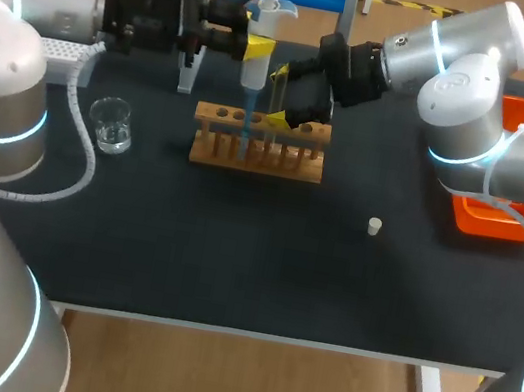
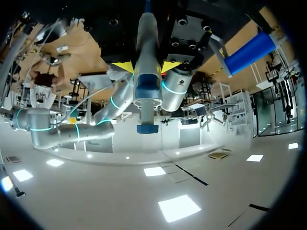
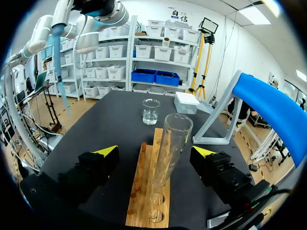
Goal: Invert the test tube, pick up the pipette, mount the tip to pipette, aspirate from beaker and dispense into the tube, eject the tip, return the pipette, and cap with the stopper.
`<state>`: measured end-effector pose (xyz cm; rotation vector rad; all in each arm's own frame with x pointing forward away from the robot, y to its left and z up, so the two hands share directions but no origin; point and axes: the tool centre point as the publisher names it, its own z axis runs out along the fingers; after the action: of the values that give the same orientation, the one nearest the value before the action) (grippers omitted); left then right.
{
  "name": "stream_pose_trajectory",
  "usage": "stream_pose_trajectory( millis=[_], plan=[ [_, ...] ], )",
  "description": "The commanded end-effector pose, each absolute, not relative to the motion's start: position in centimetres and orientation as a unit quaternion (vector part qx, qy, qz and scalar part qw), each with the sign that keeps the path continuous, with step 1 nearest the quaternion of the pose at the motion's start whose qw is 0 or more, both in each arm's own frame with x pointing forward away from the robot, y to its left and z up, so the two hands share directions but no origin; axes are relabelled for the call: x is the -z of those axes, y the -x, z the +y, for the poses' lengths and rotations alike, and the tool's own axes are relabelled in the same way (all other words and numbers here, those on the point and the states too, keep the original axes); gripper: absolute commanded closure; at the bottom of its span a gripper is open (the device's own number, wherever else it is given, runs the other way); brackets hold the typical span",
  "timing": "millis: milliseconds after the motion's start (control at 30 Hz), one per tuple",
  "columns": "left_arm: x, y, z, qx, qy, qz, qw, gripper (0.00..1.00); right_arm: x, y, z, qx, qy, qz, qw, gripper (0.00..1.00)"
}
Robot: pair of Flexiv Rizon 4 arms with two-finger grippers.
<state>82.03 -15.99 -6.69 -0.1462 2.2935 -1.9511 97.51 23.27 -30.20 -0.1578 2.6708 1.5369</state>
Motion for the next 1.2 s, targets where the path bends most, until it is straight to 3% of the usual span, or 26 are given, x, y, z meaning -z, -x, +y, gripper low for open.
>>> stream_pose_trajectory(
  millis=[33, 1200],
  plan=[
    [6.67, -82.76, -16.92, 0.647, 0.044, 0.759, 0.062, 1.00, 30.21, -97.54, 23.22, -0.498, 0.052, 0.865, 0.028, 0.00],
    [6.60, -82.08, -17.77, 0.635, 0.053, 0.767, 0.081, 1.00, 30.21, -97.54, 23.22, -0.498, 0.052, 0.865, 0.028, 0.00]
  ],
)
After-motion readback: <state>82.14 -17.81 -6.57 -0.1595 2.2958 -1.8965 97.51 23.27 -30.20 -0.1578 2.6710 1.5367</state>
